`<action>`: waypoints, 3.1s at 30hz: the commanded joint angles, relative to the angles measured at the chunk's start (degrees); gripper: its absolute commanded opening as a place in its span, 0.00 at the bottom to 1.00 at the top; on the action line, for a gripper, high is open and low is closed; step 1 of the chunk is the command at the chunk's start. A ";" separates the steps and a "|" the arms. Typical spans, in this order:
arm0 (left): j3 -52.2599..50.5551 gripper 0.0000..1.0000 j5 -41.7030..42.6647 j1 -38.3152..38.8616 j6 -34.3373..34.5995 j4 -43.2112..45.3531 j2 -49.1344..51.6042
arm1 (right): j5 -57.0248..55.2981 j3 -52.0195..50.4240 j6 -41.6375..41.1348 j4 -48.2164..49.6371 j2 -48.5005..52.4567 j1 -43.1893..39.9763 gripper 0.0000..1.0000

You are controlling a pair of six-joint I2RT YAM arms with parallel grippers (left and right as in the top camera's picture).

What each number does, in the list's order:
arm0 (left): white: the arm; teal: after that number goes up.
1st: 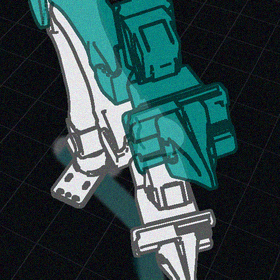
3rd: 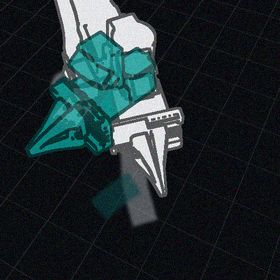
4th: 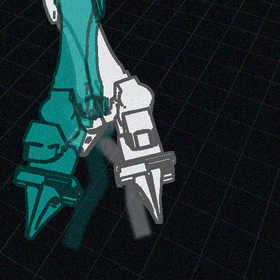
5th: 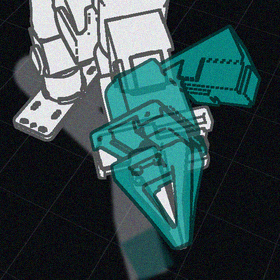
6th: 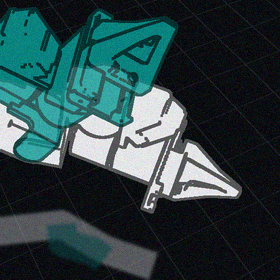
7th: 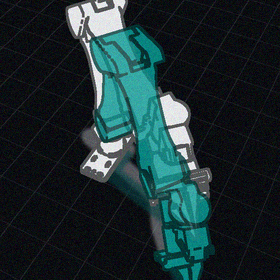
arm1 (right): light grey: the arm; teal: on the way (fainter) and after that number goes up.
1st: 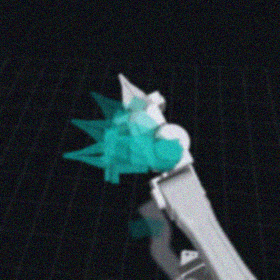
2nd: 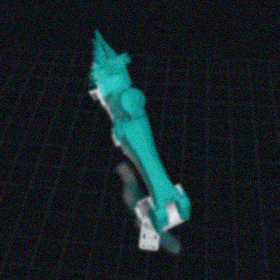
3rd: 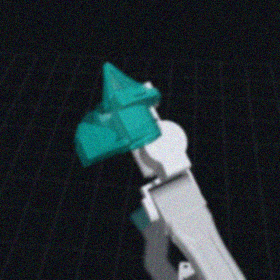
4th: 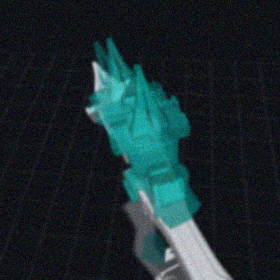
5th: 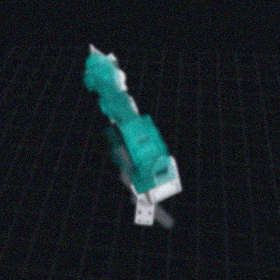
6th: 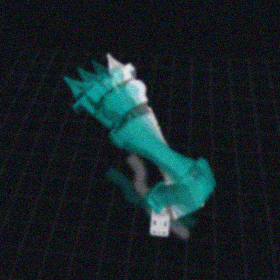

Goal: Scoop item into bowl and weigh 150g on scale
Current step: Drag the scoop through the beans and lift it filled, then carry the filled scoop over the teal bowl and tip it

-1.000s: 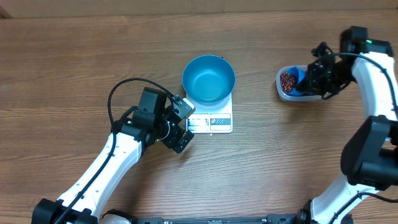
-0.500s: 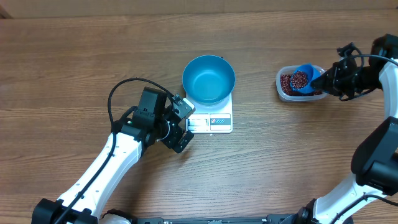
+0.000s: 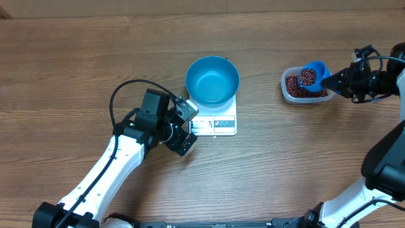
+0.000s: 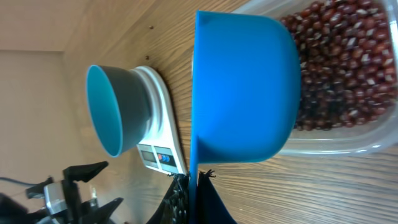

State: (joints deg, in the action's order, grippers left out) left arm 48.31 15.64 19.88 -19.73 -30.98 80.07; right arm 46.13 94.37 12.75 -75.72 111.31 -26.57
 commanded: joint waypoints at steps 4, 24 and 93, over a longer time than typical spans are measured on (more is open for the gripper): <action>-0.33 1.00 0.48 0.35 -0.44 0.15 0.28 | 8.28 -0.24 1.29 -1.14 0.15 -0.59 0.04; -0.33 1.00 0.48 0.35 -0.44 0.15 0.28 | 18.64 0.11 5.81 -8.44 -0.57 3.89 0.04; -0.33 1.00 0.48 0.35 -0.44 0.15 0.28 | -66.71 12.63 -14.19 12.44 -1.70 62.84 0.04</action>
State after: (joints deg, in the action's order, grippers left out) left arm 48.31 15.64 19.88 -19.73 -30.98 80.07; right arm -15.84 104.99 -2.72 -64.03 111.28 35.03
